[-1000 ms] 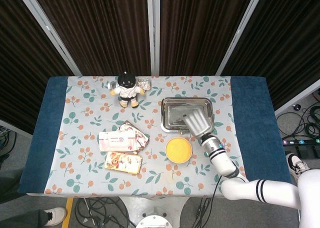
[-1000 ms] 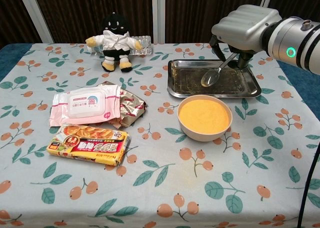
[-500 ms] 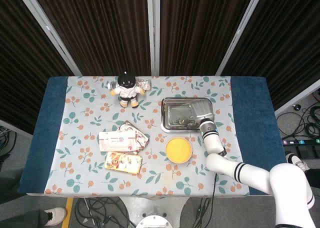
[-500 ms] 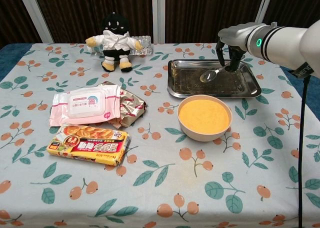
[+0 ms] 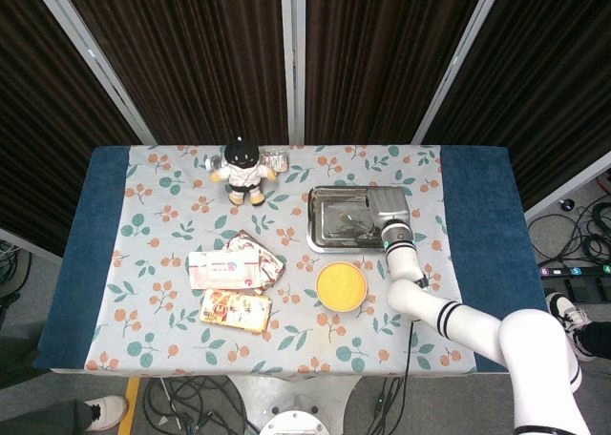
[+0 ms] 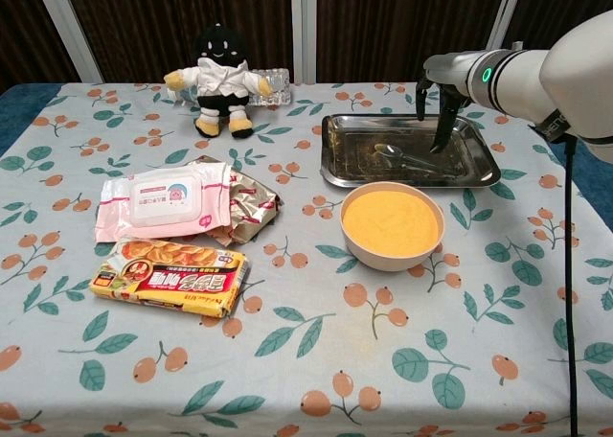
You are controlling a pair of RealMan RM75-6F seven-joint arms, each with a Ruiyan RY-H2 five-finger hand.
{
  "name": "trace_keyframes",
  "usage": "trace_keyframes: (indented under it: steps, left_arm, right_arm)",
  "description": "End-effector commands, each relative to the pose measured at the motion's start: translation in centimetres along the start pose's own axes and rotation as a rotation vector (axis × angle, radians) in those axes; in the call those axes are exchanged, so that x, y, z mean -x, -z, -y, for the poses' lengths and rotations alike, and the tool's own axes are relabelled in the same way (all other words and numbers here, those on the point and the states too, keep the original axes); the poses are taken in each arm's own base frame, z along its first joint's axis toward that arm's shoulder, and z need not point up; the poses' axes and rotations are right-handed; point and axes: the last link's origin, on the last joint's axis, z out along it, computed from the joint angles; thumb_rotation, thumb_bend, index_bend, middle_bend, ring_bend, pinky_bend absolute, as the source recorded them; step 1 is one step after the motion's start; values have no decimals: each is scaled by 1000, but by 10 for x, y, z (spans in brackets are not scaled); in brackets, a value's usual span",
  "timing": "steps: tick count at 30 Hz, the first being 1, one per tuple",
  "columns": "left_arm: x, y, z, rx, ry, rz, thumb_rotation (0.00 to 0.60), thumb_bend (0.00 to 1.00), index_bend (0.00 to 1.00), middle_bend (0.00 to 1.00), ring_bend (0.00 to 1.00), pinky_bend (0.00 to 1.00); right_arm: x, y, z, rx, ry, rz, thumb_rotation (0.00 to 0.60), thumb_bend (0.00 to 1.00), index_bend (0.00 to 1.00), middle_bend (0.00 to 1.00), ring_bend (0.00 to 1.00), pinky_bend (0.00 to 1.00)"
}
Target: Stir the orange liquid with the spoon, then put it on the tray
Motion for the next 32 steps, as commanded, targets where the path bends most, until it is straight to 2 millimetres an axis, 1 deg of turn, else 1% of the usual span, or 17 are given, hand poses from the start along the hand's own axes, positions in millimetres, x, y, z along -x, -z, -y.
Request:
trace_keyframes:
  steps: [1, 3, 4, 6, 9, 10, 12, 13, 14, 16, 17, 19, 22, 24, 26, 29, 32]
  left_arm:
    - [-1, -1, 0, 3, -2, -1, 600, 66, 234, 122, 102, 114]
    - [-1, -2, 0, 5, -1, -3, 600, 65, 234, 122, 103, 114]
    - [-1, -2, -1, 6, 0, -4, 600, 65, 235, 122, 103, 114]
    - [-1, -4, -1, 9, 1, -7, 600, 66, 235, 122, 102, 114]
    - [-1, -6, -3, 17, -1, -5, 600, 65, 235, 122, 102, 114]
    - [-1, -7, -4, 21, 0, -5, 600, 65, 235, 122, 103, 114]
    - [-1, -10, -5, 28, 4, -4, 600, 65, 235, 122, 103, 114]
    - [-1, -11, -6, 31, 4, -3, 600, 65, 235, 122, 102, 114]
    - [-1, -12, -7, 34, 3, -3, 600, 65, 234, 122, 102, 114]
    - [-2, -14, -9, 42, 5, -3, 600, 65, 235, 121, 103, 114]
    - [-2, -15, -10, 46, 4, -4, 600, 66, 235, 122, 103, 114]
    - [-2, -16, -12, 52, 3, -5, 600, 65, 235, 122, 102, 114]
    - [-3, -19, -16, 60, 1, -7, 600, 65, 234, 122, 102, 114]
    - [-3, -21, -19, 65, -3, -7, 600, 65, 235, 122, 102, 114]
    - [-4, -22, -21, 74, -6, -10, 600, 65, 235, 122, 103, 114]
    - [-5, -23, -25, 83, -10, -18, 600, 65, 234, 122, 102, 114]
    - [-6, -23, -27, 86, -14, -21, 600, 66, 235, 122, 102, 114]
  right_arm:
    - [-11, 14, -21, -16, -40, -29, 600, 57, 393, 1000, 1000, 1000]
    - [-16, 32, -41, -29, -42, -48, 600, 99, 393, 984, 974, 1000]
    - [-17, 41, -51, -33, -45, -56, 600, 110, 392, 958, 941, 1000]
    - [-18, 67, -75, -38, -57, -80, 600, 124, 392, 865, 850, 960]
    - [-18, 104, -110, -29, -80, -138, 600, 136, 393, 675, 666, 792]
    - [-17, 115, -120, -23, -91, -160, 600, 139, 392, 632, 621, 751]
    - [-13, 140, -142, -10, -123, -208, 600, 149, 371, 511, 491, 636]
    - [-11, 151, -150, -9, -138, -223, 600, 151, 359, 479, 454, 604]
    - [-8, 161, -157, -10, -153, -234, 600, 153, 342, 437, 402, 557]
    - [-2, 184, -173, -11, -187, -254, 600, 156, 278, 316, 245, 411]
    - [2, 197, -179, -17, -200, -268, 600, 156, 251, 275, 191, 359]
    - [7, 215, -188, -29, -221, -297, 600, 156, 182, 195, 91, 263]
    - [19, 243, -198, -46, -256, -353, 600, 155, 124, 139, 25, 195]
    - [28, 261, -203, -59, -278, -372, 600, 155, 102, 123, 13, 166]
    - [33, 276, -207, -68, -293, -403, 600, 155, 93, 119, 12, 145]
    - [37, 292, -210, -72, -313, -452, 600, 155, 91, 127, 12, 120]
    - [41, 303, -211, -66, -347, -475, 600, 156, 91, 141, 13, 114]
